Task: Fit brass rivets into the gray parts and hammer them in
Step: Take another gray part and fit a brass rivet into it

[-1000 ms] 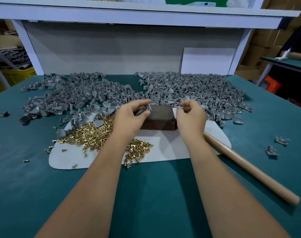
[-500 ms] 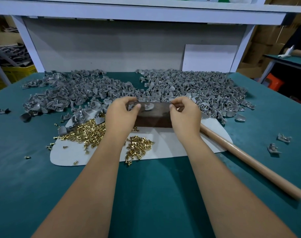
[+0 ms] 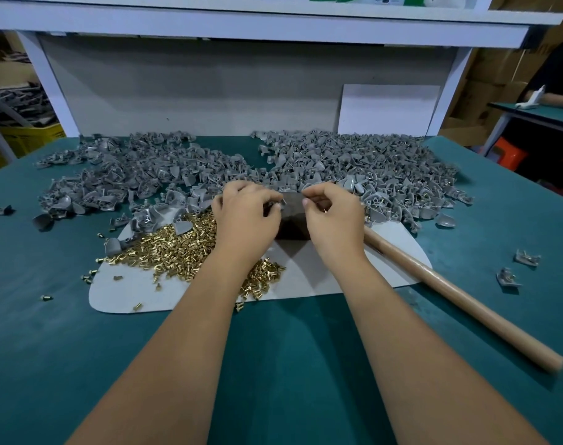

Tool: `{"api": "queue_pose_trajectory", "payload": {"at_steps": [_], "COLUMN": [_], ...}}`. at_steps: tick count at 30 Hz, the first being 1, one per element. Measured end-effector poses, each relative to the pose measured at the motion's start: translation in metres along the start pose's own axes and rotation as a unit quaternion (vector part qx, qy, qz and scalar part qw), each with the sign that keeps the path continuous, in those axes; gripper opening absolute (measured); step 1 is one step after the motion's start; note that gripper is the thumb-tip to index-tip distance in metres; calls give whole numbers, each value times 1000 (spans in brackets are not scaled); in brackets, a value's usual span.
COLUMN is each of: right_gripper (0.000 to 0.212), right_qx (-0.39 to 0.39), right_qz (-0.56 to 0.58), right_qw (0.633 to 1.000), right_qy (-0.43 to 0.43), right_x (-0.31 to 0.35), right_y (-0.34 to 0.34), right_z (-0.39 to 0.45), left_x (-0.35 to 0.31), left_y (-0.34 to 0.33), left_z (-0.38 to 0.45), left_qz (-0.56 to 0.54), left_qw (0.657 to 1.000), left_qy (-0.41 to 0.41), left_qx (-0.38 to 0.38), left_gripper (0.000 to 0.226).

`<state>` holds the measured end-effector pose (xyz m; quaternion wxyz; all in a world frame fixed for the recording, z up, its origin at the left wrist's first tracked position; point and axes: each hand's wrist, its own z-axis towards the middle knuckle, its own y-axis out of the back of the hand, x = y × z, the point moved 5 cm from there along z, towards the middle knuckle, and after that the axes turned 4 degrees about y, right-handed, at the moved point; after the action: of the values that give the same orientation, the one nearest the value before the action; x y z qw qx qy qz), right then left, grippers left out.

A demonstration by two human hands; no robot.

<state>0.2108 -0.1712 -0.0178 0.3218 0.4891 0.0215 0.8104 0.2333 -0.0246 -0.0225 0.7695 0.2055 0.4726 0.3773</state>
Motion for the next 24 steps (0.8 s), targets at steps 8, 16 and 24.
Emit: {"api": "queue_pose_trajectory", "payload": {"at_steps": [8,16,24], "right_gripper": [20,25,38], "right_qx": [15,38,35], "right_qz": [15,-21,74], "right_qw": [1000,999,996], "right_qy": [-1,26,29], "right_x": [2,5,15], "right_y": [-1,-2,-2], "right_z": [-1,1,-2], "left_x": [7,10,-5], "left_y": [2,-2,14], "left_z": [2,1,-1], "left_qz": [-40,-83,-118], "left_qw": [998,993,991], "left_qy": [51,76,-36], "left_qx": [3,26,-45], "left_gripper": [21,13,19]}}
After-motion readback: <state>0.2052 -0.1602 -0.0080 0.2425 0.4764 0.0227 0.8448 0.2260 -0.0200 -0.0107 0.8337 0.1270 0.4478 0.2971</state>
